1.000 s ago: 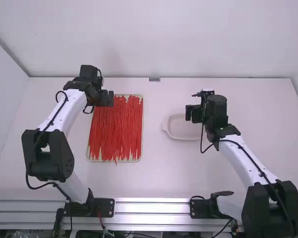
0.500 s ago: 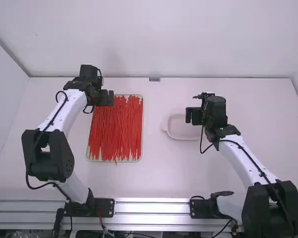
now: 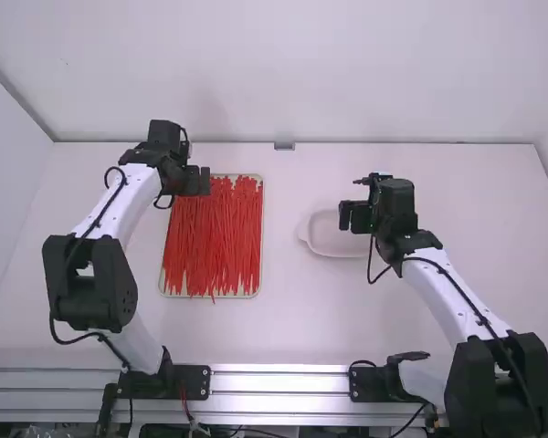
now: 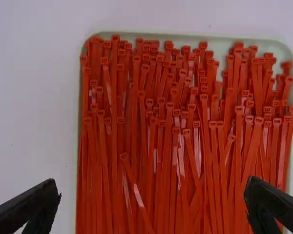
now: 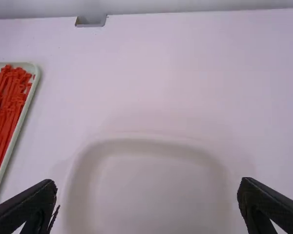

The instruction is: Fasten the cable tie

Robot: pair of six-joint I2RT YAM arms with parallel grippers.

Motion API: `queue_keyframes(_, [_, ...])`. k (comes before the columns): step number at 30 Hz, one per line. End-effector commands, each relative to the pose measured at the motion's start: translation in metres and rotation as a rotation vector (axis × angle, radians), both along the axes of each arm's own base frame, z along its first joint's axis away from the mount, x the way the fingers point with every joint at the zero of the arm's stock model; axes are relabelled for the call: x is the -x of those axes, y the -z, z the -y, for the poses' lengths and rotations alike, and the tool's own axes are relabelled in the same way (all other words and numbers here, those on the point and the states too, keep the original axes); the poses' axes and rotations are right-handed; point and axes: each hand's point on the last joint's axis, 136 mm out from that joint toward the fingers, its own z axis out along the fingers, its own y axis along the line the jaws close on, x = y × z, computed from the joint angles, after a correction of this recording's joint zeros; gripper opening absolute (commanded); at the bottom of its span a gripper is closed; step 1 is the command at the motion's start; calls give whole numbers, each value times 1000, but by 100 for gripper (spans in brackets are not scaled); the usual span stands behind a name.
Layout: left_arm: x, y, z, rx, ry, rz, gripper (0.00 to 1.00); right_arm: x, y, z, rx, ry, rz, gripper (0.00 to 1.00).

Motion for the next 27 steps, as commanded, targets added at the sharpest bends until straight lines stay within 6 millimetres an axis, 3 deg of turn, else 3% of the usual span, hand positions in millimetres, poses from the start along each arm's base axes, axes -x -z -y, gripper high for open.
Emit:
queue_keyframes(1, [-5,13,3,14,-2,-18,99,-5,-19,-6,-22,-15,42,99])
queue_keyframes(10, [-19,40,3,6,15,-30,100,-5,-19,-6,-21,-14,40,99])
queue_keyframes(16, [-24,65,3,15,-3,-61,95,-5,-18,-6,-20,-14,38,99])
queue_keyframes(18, [-24,73,3,15,-2,-74,88,-4,-18,-6,-20,-13,37,99])
queue_keyframes(19, [-23,78,3,14,-2,-88,77,-4,-18,-6,-20,-14,36,99])
queue_keyframes(21, [-20,84,3,14,-2,-106,67,-4,-18,-6,-20,-14,37,99])
queue_keyframes(27, [-17,90,3,14,-2,-109,57,-4,-18,-6,-20,-14,36,99])
